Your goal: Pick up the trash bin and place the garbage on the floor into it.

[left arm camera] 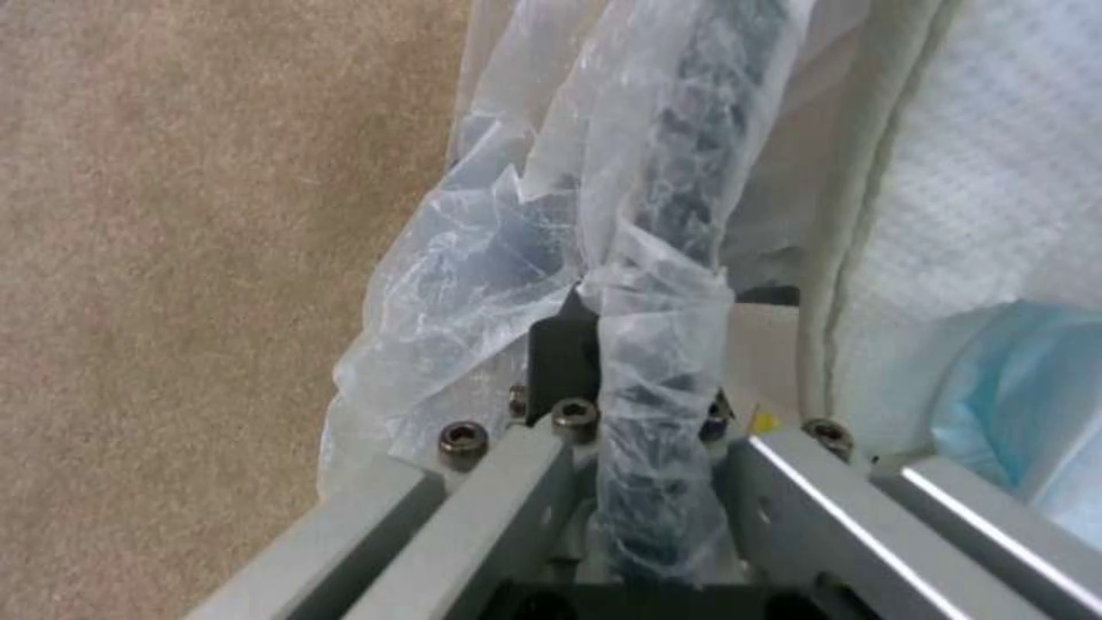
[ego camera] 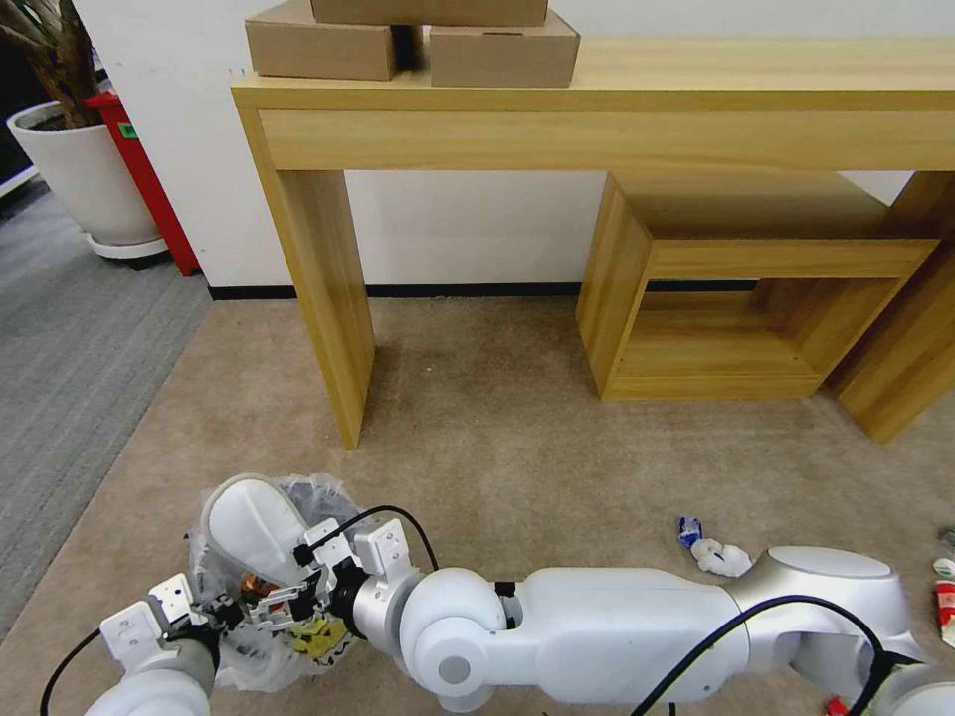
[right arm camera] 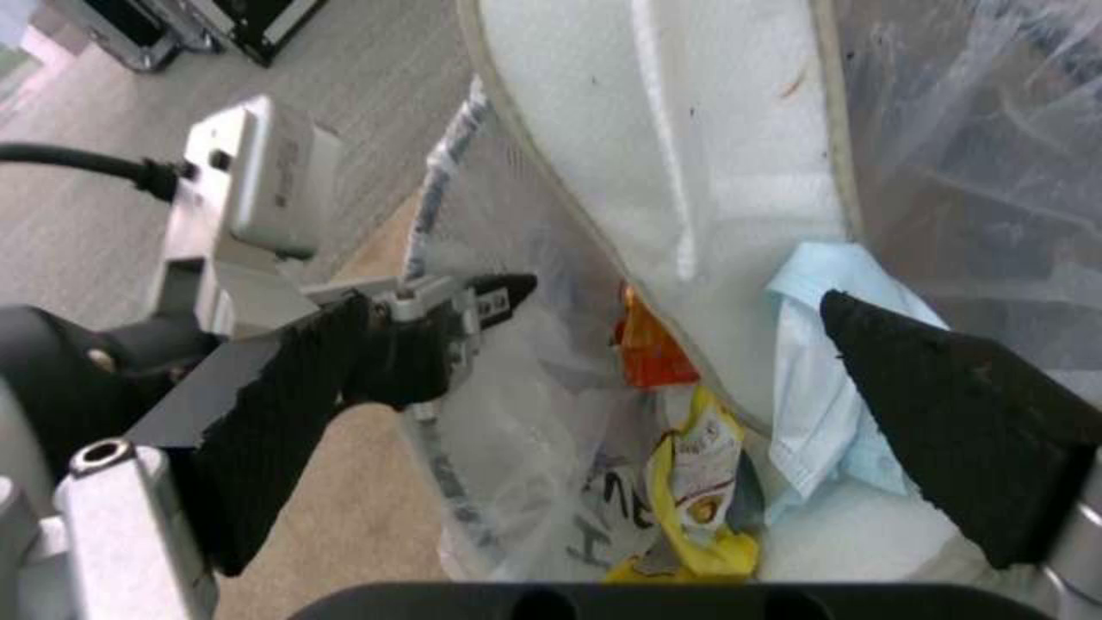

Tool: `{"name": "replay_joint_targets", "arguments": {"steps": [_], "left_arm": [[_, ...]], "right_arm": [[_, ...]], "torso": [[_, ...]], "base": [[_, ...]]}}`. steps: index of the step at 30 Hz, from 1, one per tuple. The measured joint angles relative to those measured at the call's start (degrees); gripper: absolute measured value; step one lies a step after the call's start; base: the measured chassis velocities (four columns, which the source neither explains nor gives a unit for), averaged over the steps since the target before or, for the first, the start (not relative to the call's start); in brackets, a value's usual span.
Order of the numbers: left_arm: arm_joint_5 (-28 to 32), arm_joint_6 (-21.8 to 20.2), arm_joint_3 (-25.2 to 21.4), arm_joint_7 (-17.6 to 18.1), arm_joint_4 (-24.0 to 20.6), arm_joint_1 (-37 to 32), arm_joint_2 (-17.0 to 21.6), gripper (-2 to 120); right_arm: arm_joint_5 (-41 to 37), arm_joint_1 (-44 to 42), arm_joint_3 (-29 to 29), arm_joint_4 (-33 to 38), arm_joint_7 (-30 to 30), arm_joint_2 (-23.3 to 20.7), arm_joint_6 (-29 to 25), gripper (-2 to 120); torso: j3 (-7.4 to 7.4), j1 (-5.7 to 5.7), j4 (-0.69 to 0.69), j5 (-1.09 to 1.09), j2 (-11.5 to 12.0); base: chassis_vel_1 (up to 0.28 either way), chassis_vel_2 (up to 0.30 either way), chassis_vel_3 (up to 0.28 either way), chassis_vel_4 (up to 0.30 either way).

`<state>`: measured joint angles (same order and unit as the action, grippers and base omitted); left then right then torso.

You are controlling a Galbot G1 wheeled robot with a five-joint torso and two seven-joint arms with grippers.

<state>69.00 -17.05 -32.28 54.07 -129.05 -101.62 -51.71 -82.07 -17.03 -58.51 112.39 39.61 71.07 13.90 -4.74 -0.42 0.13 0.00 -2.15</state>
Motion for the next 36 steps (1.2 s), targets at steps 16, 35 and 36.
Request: {"name": "replay_joint_targets", "arguments": {"steps": [16, 35, 36], "left_arm": [[-0.86, -0.09, 0.01, -0.01, -0.33, -0.36, -1.19, 0], [-1.58, -0.17, -0.12, -0.38, -0.81, -0.85, -2.44, 0], [-1.77, -0.14, -0.33, -0.55, -0.90, -0.91, -2.62, 0]], "right_arm": [[5.80, 2.51, 0.19, 0.76, -13.24, -1.14, -9.22, 100], [16.19, 2.46, 12.14, 1.26, -13.97, -7.91, -12.31, 100], [19.16, 1.63, 13.70, 0.97, -14.04, -9.14, -12.83, 100]], "torso": [[0.00, 0.00, 0.00, 0.00, 0.01], [0.00, 0.00, 0.00, 0.01, 0.00], [0.00, 0.00, 0.00, 0.01, 0.00]], "base": [[0.000, 0.000, 0.000, 0.000], [0.000, 0.000, 0.000, 0.000], [0.000, 0.000, 0.000, 0.000]]}}
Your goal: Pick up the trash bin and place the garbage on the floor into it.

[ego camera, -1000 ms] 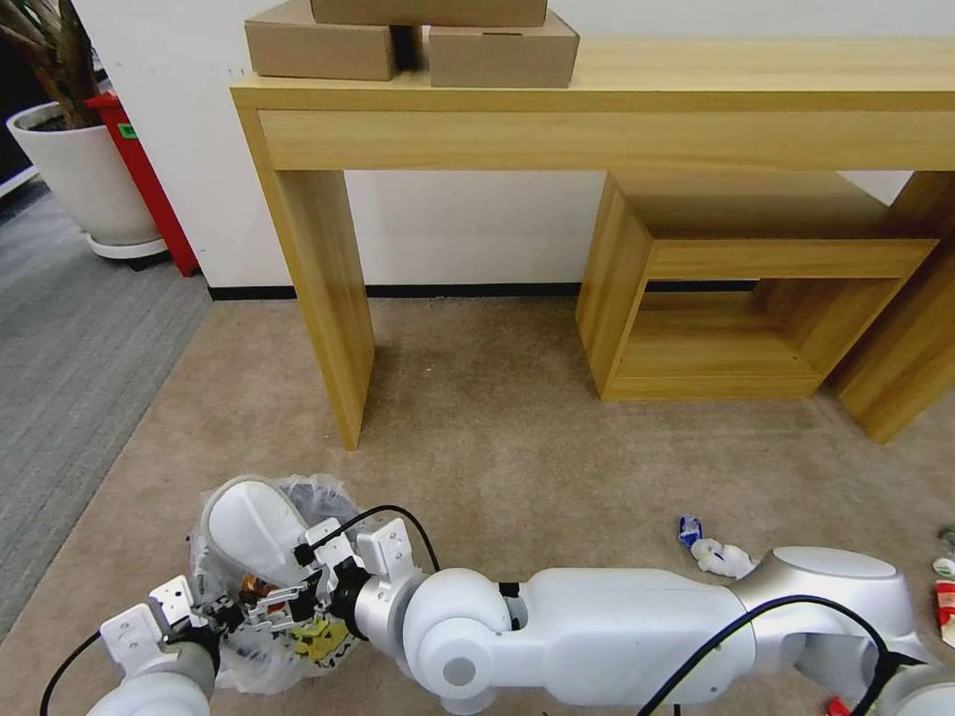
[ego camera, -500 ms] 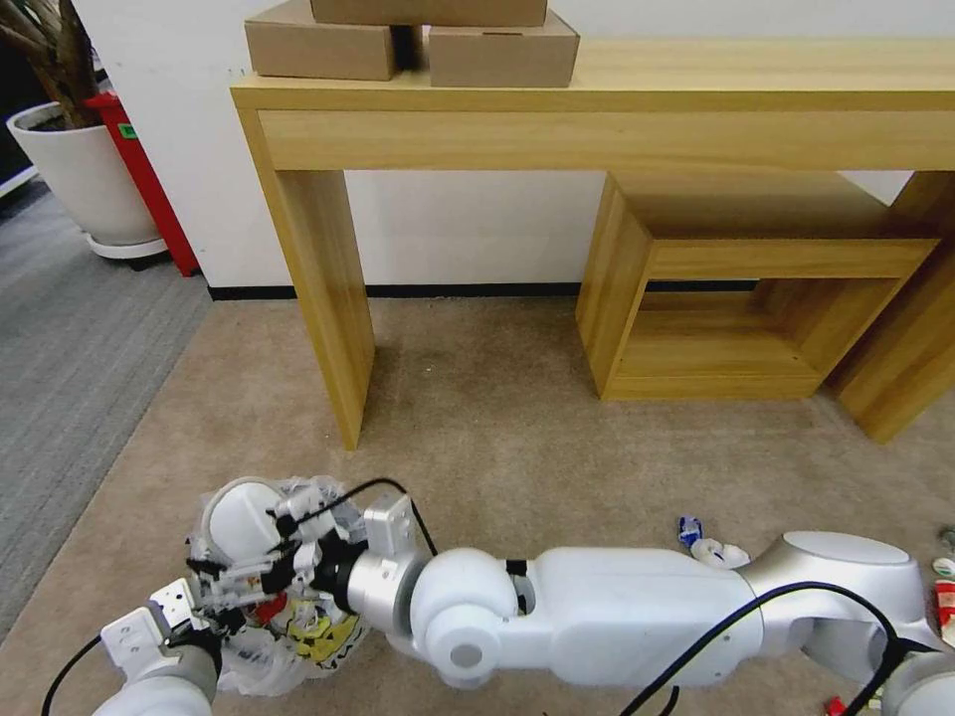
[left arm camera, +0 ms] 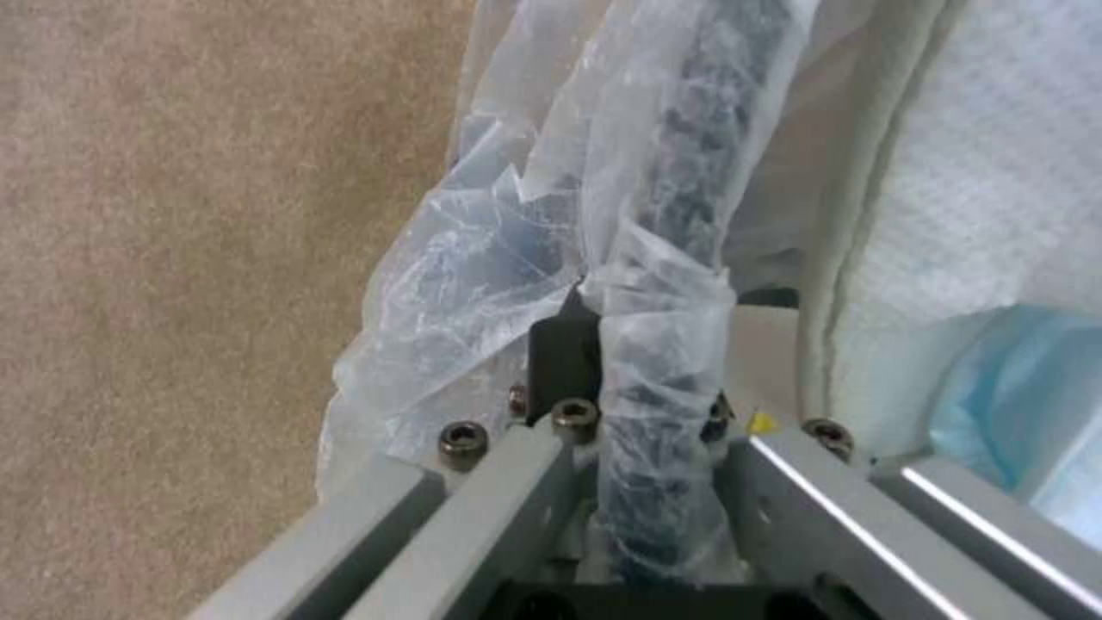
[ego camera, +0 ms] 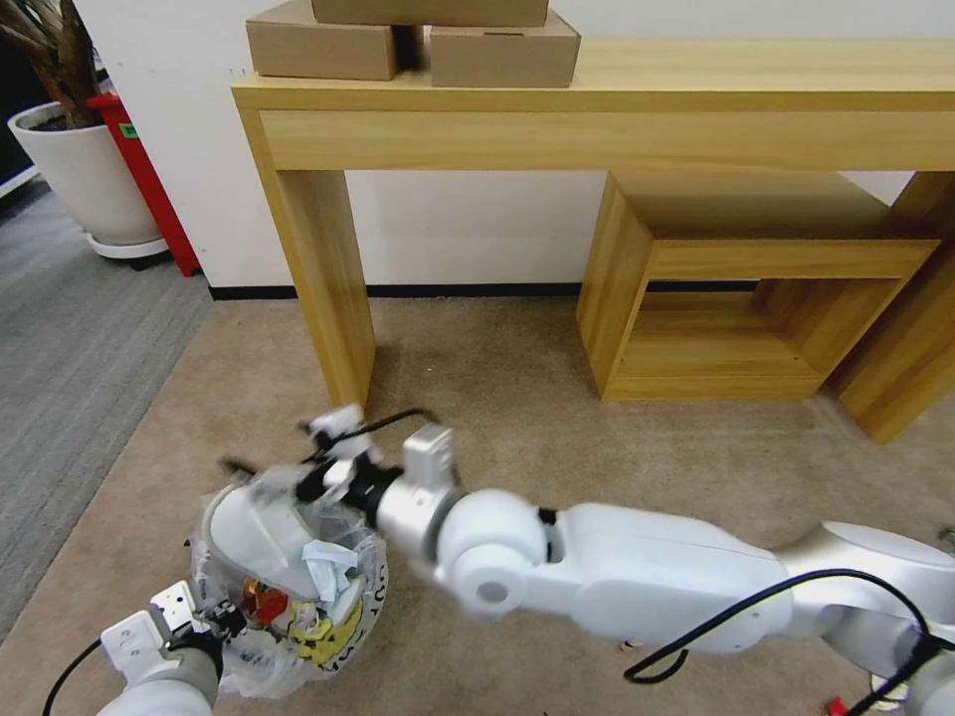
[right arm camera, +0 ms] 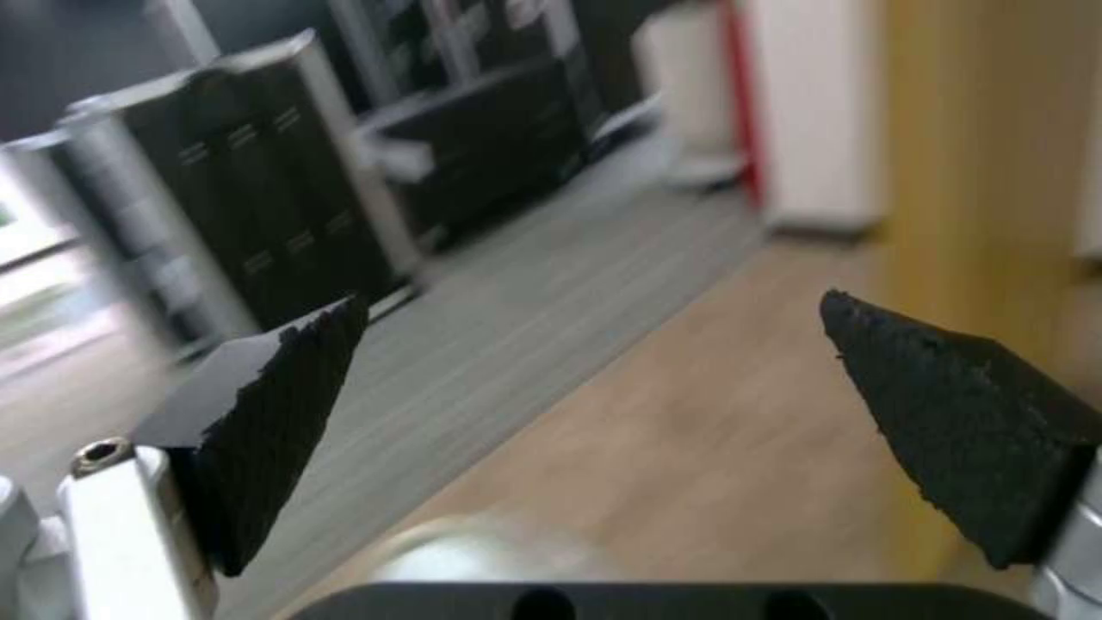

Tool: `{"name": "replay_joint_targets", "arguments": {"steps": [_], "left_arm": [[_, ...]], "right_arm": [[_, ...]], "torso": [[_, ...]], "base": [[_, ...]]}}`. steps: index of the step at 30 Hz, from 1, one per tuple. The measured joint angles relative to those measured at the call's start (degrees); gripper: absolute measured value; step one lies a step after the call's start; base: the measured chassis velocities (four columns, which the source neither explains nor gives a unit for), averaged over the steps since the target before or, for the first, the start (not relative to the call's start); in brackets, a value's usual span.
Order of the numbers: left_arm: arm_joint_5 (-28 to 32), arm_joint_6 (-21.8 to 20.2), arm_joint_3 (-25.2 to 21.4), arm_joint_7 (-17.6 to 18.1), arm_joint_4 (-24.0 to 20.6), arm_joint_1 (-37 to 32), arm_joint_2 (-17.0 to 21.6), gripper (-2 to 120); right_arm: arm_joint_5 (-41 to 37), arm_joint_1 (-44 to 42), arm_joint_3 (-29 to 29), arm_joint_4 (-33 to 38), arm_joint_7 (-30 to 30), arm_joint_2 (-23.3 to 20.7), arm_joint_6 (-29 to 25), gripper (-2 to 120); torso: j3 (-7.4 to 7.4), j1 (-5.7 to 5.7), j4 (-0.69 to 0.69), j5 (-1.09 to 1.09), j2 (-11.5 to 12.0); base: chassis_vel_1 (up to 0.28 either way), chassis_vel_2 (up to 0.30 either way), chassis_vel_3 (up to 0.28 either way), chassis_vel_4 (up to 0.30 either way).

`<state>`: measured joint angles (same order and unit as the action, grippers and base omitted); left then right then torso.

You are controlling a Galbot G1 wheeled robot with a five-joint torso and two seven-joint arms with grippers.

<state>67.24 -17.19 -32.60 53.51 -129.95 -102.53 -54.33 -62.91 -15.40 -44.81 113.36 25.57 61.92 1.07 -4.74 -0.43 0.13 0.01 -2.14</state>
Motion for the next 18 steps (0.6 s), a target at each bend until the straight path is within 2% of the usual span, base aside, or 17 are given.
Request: {"name": "replay_joint_targets", "arguments": {"steps": [7, 11, 18], "left_arm": [[-3.08, 0.24, 0.32, -2.31, 0.69, 0.91, -0.34, 0], [-3.79, 0.33, 0.41, -3.17, 0.87, 1.20, -0.37, 0], [-5.19, 0.89, 0.06, -5.65, 1.14, 1.73, 0.39, 0]], "right_arm": [[8.88, -7.49, 8.51, -1.33, 2.36, -6.21, 0.89, 100], [10.25, -10.02, 11.43, -1.75, 3.13, -7.17, 1.26, 100], [13.49, -17.86, 21.48, -2.28, 4.79, -9.51, 1.61, 100]], "torso": [[0.00, 0.00, 0.01, 0.00, 0.00], [0.00, 0.00, 0.02, 0.00, 0.00], [0.00, 0.00, 0.01, 0.00, 0.00]], "base": [[0.000, 0.000, 0.000, 0.000], [0.000, 0.000, 0.000, 0.000], [0.000, 0.000, 0.000, 0.000]]}}
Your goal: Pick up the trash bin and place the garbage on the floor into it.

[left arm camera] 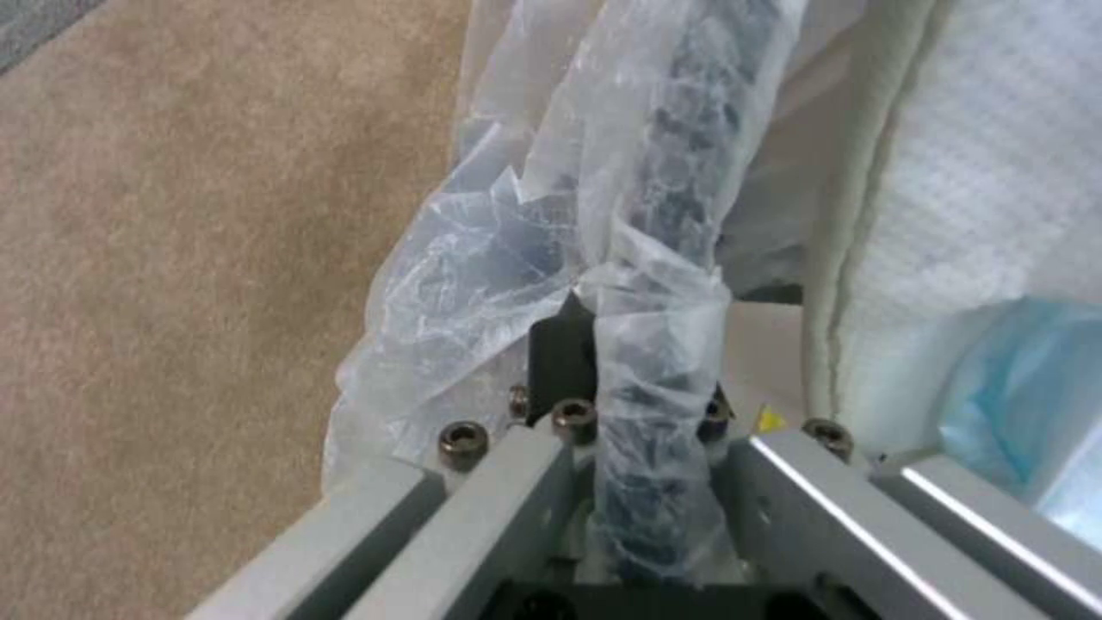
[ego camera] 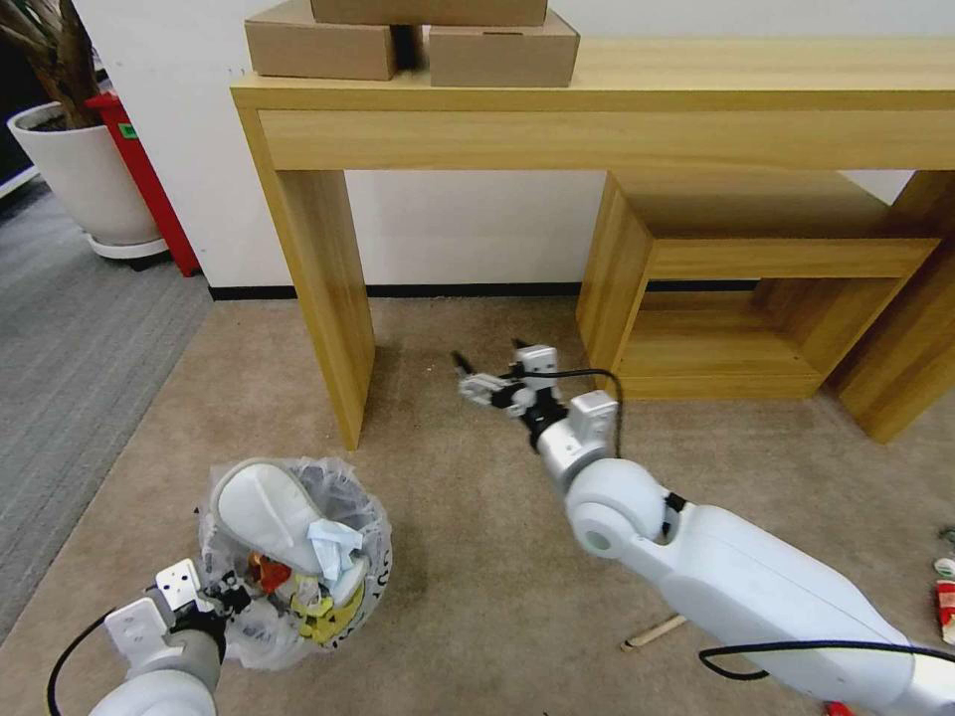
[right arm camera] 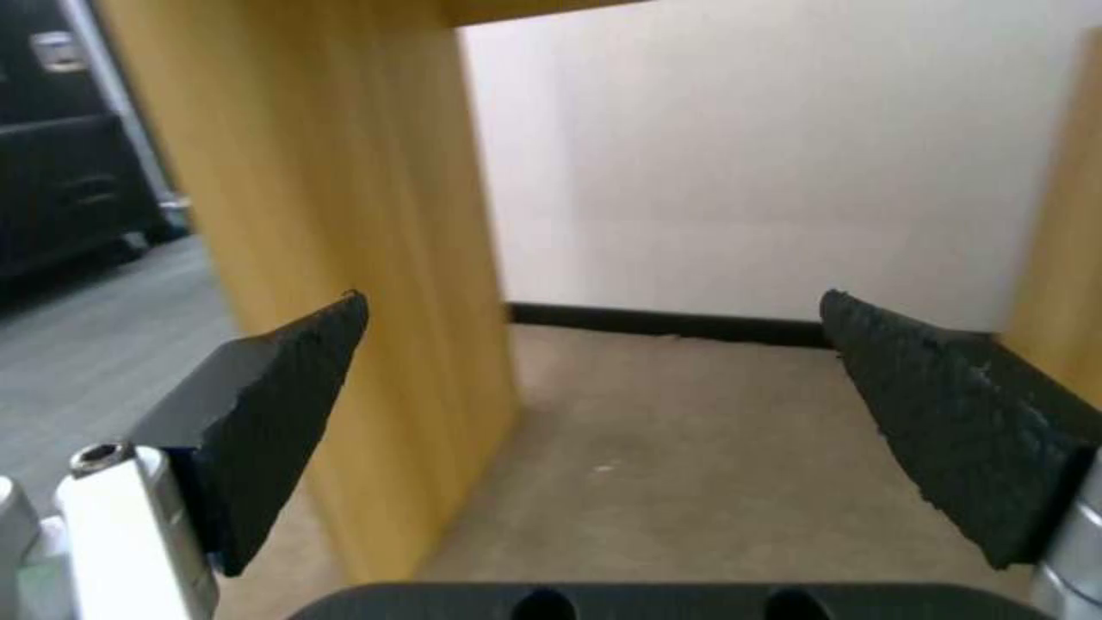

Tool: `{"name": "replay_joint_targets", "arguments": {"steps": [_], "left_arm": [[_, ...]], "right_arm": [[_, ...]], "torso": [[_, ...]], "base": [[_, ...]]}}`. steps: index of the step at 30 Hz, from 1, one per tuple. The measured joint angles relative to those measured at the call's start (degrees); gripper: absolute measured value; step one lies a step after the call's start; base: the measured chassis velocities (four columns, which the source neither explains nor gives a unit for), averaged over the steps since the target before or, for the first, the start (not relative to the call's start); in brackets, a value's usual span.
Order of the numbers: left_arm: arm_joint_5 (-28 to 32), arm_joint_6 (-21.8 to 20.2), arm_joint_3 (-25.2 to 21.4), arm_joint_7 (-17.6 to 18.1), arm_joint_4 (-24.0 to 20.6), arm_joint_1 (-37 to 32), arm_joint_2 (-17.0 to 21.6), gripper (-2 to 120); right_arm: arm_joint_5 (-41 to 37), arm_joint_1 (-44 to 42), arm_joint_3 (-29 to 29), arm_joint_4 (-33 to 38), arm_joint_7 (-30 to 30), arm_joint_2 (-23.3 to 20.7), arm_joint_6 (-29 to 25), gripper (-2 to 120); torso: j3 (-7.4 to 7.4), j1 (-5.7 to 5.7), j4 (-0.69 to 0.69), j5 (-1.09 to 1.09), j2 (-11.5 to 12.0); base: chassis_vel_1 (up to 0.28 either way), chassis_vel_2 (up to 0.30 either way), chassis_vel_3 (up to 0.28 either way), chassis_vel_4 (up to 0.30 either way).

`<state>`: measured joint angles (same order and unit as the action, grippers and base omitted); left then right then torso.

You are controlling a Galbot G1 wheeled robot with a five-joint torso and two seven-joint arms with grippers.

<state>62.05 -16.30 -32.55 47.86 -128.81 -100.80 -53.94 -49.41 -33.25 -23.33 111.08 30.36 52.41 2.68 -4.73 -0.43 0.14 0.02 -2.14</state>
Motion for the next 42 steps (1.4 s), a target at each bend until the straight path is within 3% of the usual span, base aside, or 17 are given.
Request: {"name": "replay_joint_targets", "arguments": {"steps": [7, 13, 42], "left_arm": [[0.67, 0.50, -0.87, -0.82, -1.15, 0.27, 1.51, 0], [0.25, 1.23, -2.04, -3.01, -1.97, 0.16, 2.69, 0], [-9.61, 3.72, -3.90, -9.12, -0.74, 0.01, 3.80, 0]], "right_arm": [[5.60, -10.31, 10.94, -0.71, -0.59, -1.55, -1.25, 100], [6.36, -14.24, 14.42, -1.26, -0.12, -1.89, -1.41, 100], [9.53, -17.08, 13.20, -6.40, 0.21, 0.74, -1.58, 100]], "torso": [[0.00, 0.01, -0.01, -0.01, 0.00], [0.00, 0.00, -0.01, -0.02, 0.00], [0.00, 0.00, -0.01, -0.02, 0.00]], "base": [[0.000, 0.000, 0.000, 0.000], [0.000, 0.000, 0.000, 0.000], [0.000, 0.000, 0.000, 0.000]]}}
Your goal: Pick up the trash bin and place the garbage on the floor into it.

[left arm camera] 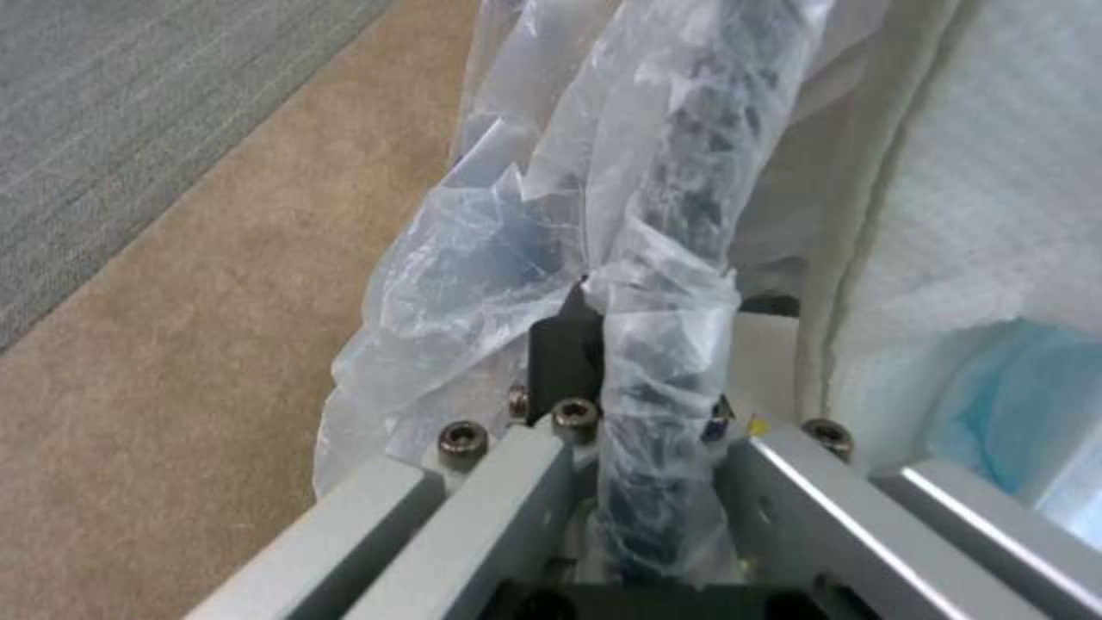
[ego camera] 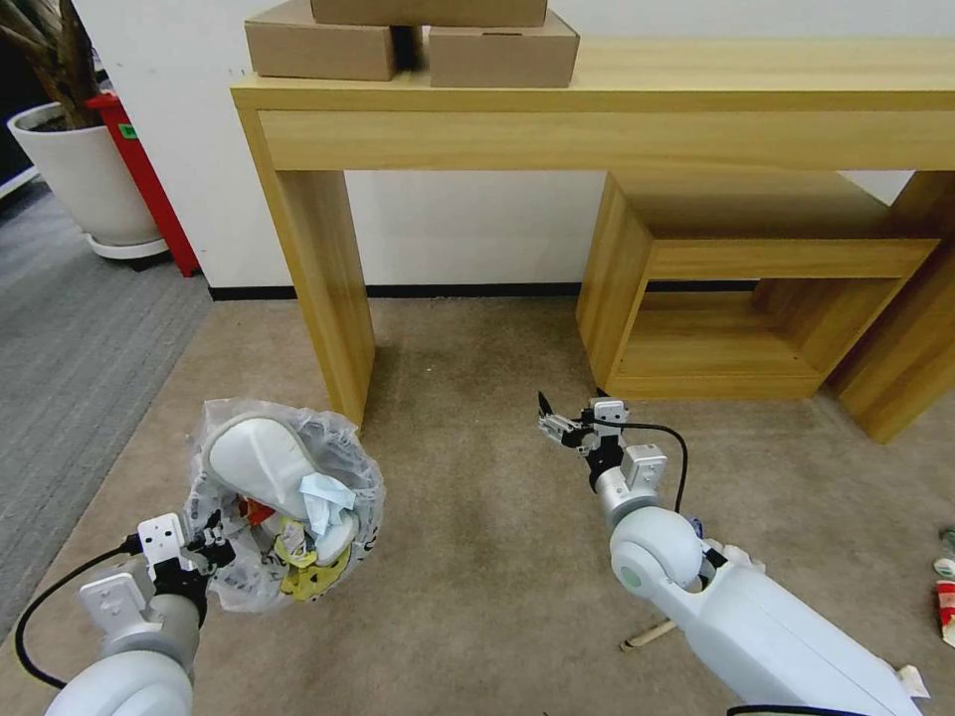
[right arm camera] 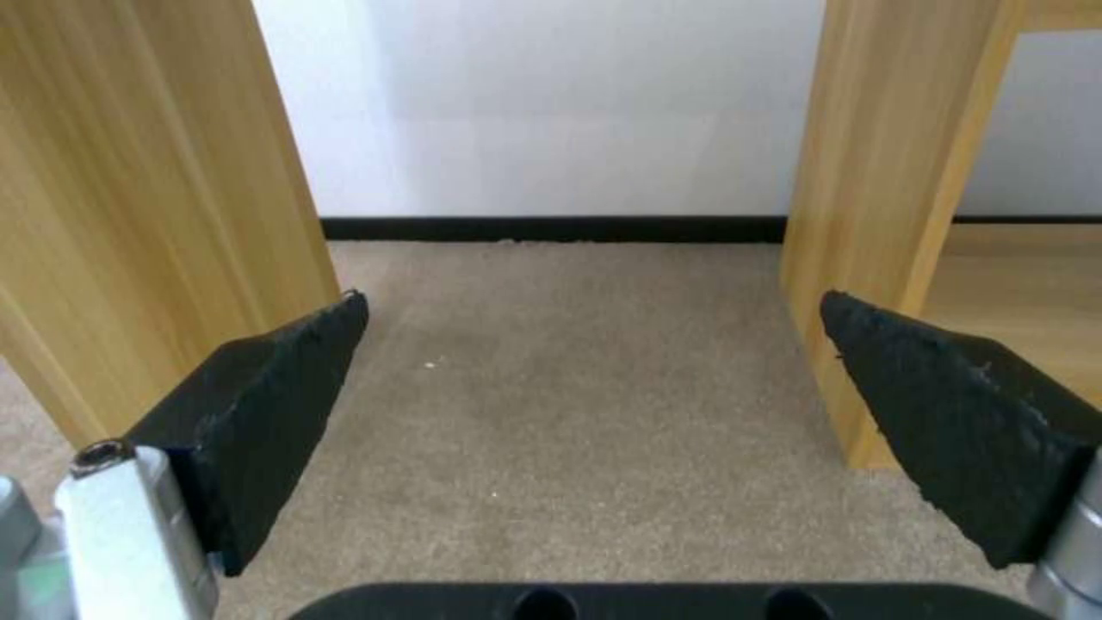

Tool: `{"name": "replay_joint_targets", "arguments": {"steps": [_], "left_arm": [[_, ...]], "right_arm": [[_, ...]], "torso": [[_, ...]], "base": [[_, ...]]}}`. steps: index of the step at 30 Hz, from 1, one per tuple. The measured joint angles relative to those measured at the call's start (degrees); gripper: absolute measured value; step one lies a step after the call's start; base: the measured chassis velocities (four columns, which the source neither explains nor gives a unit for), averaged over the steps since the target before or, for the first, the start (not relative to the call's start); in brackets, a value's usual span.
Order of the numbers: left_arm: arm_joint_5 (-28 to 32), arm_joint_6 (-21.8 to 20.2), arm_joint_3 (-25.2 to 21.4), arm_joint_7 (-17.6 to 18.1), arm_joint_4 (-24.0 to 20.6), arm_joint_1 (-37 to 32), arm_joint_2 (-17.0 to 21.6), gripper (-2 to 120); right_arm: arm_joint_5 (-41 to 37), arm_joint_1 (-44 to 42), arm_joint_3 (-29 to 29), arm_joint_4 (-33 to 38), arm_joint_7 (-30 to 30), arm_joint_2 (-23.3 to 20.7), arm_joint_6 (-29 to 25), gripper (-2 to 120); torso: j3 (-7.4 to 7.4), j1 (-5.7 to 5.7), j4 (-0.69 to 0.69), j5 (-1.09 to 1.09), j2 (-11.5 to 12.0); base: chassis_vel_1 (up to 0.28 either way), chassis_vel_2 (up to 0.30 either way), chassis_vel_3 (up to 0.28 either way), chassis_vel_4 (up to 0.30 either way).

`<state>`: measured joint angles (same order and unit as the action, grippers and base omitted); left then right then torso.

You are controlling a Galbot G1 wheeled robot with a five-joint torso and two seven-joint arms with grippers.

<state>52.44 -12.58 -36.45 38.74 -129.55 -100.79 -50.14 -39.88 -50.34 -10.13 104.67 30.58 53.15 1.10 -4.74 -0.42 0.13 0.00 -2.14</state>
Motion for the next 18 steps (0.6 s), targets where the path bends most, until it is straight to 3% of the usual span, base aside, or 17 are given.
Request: {"name": "replay_joint_targets", "arguments": {"steps": [18], "left_arm": [[1.29, 0.45, 0.05, 0.29, -0.47, -0.04, 0.09, 0]], "right_arm": [[0.64, -2.09, 0.66, 0.66, -0.38, 0.09, -0.39, 100]], "torso": [[0.00, 0.00, 0.00, 0.00, 0.00]], "base": [[-0.002, -0.002, -0.001, -0.003]]}}
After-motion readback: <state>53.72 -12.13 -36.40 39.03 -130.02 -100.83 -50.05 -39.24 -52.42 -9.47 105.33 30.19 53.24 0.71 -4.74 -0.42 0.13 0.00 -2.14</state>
